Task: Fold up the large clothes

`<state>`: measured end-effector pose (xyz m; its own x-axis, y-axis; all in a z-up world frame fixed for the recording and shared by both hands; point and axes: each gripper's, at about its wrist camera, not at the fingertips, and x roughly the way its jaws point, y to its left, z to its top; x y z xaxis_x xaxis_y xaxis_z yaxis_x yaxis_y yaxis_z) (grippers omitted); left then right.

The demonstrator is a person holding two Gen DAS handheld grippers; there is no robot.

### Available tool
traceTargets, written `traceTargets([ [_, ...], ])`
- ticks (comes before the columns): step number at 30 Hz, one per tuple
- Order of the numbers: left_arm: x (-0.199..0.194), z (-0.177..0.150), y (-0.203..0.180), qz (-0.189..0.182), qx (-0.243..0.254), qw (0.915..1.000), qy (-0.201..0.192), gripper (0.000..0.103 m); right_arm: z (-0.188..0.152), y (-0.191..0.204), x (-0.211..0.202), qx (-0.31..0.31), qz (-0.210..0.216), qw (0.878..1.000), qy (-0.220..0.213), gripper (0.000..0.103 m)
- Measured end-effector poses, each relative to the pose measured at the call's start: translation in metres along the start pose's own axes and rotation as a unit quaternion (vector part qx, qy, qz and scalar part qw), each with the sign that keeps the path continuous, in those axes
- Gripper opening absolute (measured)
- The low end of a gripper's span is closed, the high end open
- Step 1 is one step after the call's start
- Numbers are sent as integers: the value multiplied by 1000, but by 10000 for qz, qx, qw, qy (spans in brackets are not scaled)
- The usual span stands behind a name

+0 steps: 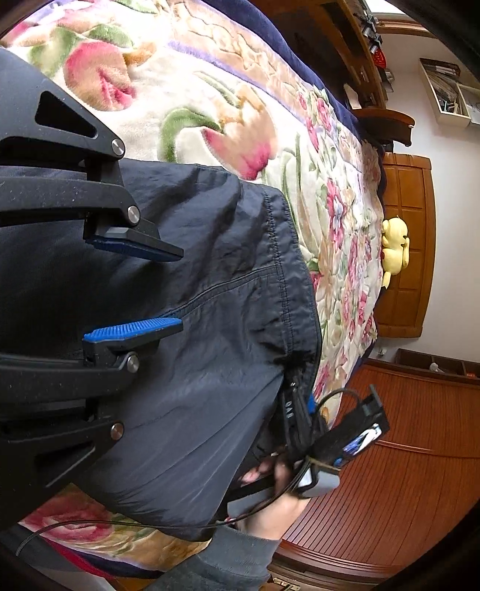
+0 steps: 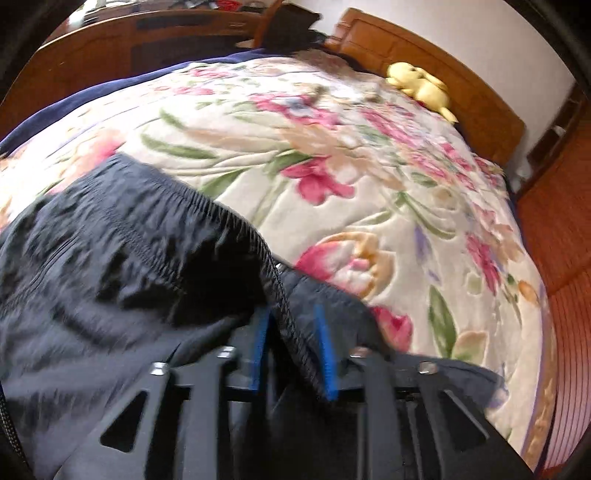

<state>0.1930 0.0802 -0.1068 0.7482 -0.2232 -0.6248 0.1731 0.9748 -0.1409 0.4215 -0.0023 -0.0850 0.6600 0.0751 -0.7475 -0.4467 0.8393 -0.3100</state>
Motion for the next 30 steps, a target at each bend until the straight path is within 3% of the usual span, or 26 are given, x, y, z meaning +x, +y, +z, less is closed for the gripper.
traceTargets([
  [2, 0, -1, -2, 0, 29, 10000, 3, 32, 1, -9, -4, 303, 35, 9995, -124, 62],
  [4, 0, -1, -2, 1, 51, 10000, 8, 32, 0, -22, -10, 551, -58, 9982, -207, 65],
  [11, 2, -1, -1, 16, 53, 10000, 30, 32, -30, -72, -25, 931, -572, 9938, -212, 66],
  [16, 5, -2, -4, 47, 112, 9999, 74, 32, -71, -115, -2, 1478, -634, 9865, 322, 66],
  [22, 10, -3, -5, 88, 122, 9998, 149, 32, -111, -140, 41, 1989, -339, 9747, 964, 66],
  [26, 12, -4, -5, 104, 120, 9997, 179, 32, -125, -163, 62, 2512, 285, 9618, 1055, 66],
  [30, 13, -5, -6, 114, 123, 9997, 202, 32, -127, -171, 71, 2611, 352, 9599, 959, 66],
])
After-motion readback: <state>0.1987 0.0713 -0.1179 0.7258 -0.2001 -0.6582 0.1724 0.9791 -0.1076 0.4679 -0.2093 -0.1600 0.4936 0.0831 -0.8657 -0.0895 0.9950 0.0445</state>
